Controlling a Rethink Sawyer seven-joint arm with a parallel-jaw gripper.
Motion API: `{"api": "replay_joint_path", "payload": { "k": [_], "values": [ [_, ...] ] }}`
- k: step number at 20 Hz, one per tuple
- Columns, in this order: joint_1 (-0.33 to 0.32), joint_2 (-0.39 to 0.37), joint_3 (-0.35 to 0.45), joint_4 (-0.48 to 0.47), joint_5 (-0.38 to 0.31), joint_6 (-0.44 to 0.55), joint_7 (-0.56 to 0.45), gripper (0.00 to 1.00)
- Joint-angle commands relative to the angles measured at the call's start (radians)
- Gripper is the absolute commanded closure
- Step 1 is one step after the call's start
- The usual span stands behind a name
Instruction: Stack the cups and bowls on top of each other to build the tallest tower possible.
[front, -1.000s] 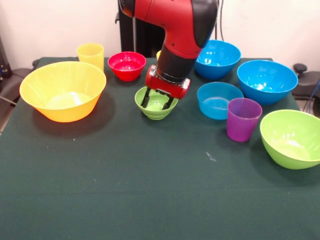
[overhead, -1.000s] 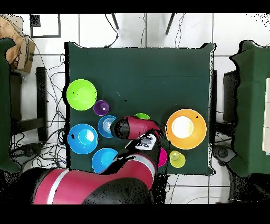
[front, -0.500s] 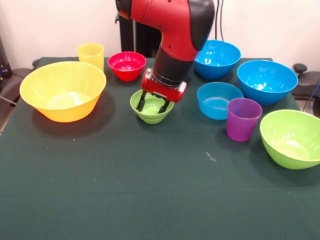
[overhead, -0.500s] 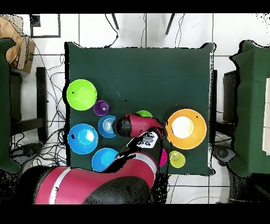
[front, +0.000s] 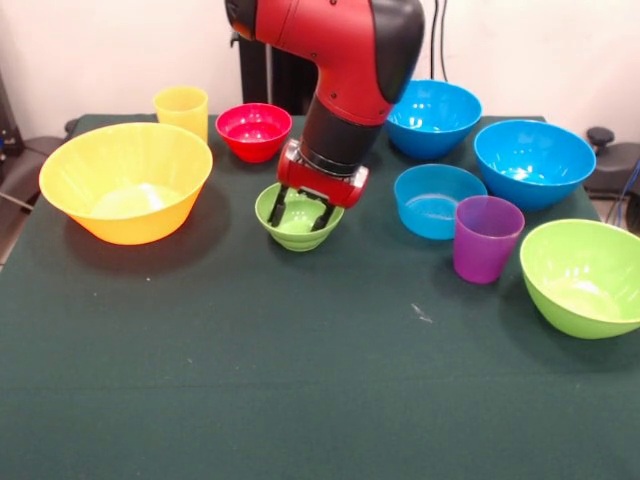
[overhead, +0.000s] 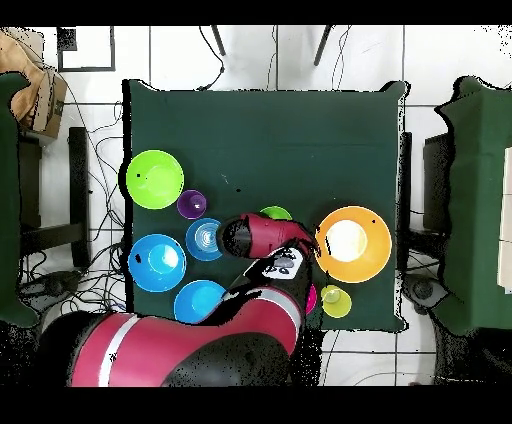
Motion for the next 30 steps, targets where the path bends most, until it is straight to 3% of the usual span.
{"api": "replay_joint_path", "payload": {
  "k": [1,6,22,30],
  "values": [
    [-0.077,0.1,0.192,-0.065,-0.031,-0.117,0.077,0.0],
    [-0.113,0.006,0.249,0.007,-0.015,-0.035,0.07,0.0],
    [-0.11,-0.057,0.271,0.047,0.016,0.054,0.11,0.0],
    [-0.102,-0.089,0.286,0.103,0.041,0.015,0.165,0.0]
  ]
}}
